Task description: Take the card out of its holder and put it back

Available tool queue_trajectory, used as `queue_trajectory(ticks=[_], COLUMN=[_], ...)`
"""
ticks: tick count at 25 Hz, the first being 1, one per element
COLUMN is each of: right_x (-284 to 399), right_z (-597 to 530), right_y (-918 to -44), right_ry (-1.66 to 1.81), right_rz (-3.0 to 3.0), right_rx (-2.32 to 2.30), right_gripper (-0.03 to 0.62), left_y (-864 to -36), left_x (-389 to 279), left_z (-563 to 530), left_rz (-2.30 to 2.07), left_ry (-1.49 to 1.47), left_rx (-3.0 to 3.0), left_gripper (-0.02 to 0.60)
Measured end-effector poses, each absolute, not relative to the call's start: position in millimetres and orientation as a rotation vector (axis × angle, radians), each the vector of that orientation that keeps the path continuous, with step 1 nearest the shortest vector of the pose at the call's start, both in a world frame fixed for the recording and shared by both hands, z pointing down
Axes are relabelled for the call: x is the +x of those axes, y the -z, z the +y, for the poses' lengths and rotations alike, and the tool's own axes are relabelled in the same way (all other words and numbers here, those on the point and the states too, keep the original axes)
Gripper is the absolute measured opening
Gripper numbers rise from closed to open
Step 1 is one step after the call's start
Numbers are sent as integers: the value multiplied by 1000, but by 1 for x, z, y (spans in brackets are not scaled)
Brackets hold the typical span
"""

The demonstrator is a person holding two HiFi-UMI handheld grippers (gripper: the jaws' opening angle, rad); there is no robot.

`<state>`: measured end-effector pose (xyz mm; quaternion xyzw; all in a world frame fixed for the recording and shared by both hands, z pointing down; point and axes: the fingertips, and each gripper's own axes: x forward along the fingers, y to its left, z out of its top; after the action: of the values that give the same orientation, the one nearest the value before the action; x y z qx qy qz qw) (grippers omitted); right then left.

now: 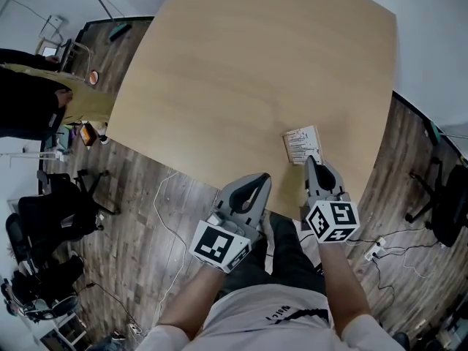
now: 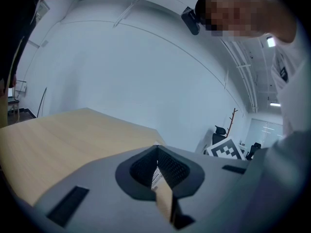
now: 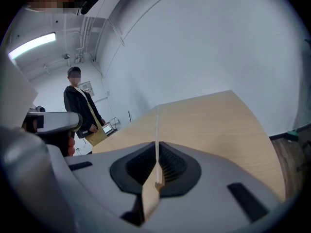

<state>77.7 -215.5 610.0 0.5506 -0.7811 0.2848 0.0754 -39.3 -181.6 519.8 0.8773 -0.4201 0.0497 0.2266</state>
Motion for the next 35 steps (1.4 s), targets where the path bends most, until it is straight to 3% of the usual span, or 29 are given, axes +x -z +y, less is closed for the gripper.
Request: queue_trajectory(ticks=[35], right_x=[64], right_z=[-207], right_y=[-649], right_ry=[-824], right_rz=[-2289], right_rx=[1501], right_gripper=[28], left_y=[-534], left_x=[-40], left_z=[-182], left_rz=[-1168], left_ry=[-144], left_rx=[2394], left_gripper=[12])
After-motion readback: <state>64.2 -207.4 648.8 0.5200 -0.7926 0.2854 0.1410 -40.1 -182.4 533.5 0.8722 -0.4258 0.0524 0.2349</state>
